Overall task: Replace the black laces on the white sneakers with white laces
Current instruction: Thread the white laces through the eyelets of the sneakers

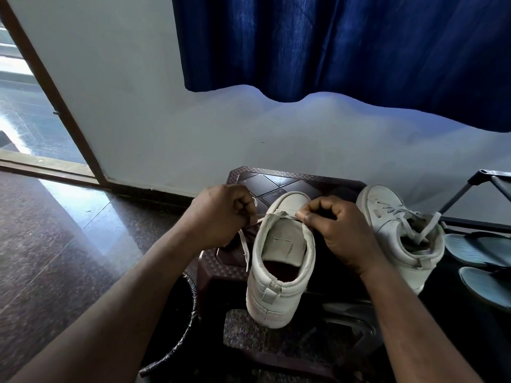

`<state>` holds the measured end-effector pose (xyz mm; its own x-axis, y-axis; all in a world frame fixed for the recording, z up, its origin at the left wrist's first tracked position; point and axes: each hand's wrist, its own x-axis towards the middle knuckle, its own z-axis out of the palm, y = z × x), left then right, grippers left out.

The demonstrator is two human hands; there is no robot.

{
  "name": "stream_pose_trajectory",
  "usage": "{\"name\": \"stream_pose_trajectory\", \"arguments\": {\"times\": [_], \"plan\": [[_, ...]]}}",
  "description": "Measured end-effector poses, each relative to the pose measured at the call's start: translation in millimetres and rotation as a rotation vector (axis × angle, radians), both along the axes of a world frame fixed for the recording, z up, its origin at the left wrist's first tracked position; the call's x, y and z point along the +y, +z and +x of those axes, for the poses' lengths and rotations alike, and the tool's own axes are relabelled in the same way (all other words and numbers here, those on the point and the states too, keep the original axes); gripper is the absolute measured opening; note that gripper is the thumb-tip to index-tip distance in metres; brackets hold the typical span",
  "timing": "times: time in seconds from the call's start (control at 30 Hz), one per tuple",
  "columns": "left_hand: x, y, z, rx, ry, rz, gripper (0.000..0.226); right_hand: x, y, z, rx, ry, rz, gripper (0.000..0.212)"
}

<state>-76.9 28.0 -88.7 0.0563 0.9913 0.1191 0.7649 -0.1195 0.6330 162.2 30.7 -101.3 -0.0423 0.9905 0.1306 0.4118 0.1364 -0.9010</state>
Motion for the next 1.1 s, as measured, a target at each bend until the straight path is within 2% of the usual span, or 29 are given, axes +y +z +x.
{"name": "stream_pose_trajectory", "arguments": {"times": [0.1,0.17,0.23,0.33,0.4,0.53,0.6,0.63,0.73,0.83,0.93,1.0,1.07,1.1], "plan": [[-1,3,0,-0.329,-0.075,-0.165,0.019,2,-1,-2,0.001,0.009,-0.026,0.006],[-1,3,5,-0.464,-0.077,-0.231,0.037,2,-2,-4,0.004,0.015,-0.028,0.007],[0,2,12,-0.399,-0.049,-0.225,0.047,3,-3,-6,0.003,0.011,-0.025,0.008],[0,1,20,-0.326,-0.056,-0.267,0.037,5,-4,-6,-0.01,0.003,-0.029,0.009],[-1,2,23,-0.365,-0.07,-0.319,0.038,5,-4,-6,-0.024,0.006,-0.031,0.01],[-2,7,23,-0.548,-0.034,-0.393,0.022,4,-3,-9,-0.028,0.005,-0.03,0.011],[0,6,20,-0.537,-0.014,-0.402,0.018,3,-2,-11,-0.028,0.001,-0.024,0.013],[1,5,19,-0.48,0.0,-0.393,0.015,3,-2,-12,-0.028,0.0,-0.023,0.012],[2,6,13,-0.131,0.014,-0.294,0.018,2,-1,-13,-0.041,-0.009,-0.026,0.01],[1,8,12,-0.044,0.011,-0.285,0.024,2,-1,-13,-0.052,-0.024,-0.036,0.011],[1,5,13,-0.133,0.012,-0.284,0.021,2,-1,-14,-0.032,-0.037,-0.057,0.013],[1,4,13,-0.346,-0.01,-0.324,0.013,3,-1,-13,-0.014,-0.035,-0.058,0.014],[0,4,15,-0.479,-0.024,-0.376,0.029,4,-1,-14,0.0,-0.034,-0.057,0.018],[-1,4,17,-0.493,-0.03,-0.378,0.03,5,-2,-14,0.01,-0.037,-0.061,0.02]]}}
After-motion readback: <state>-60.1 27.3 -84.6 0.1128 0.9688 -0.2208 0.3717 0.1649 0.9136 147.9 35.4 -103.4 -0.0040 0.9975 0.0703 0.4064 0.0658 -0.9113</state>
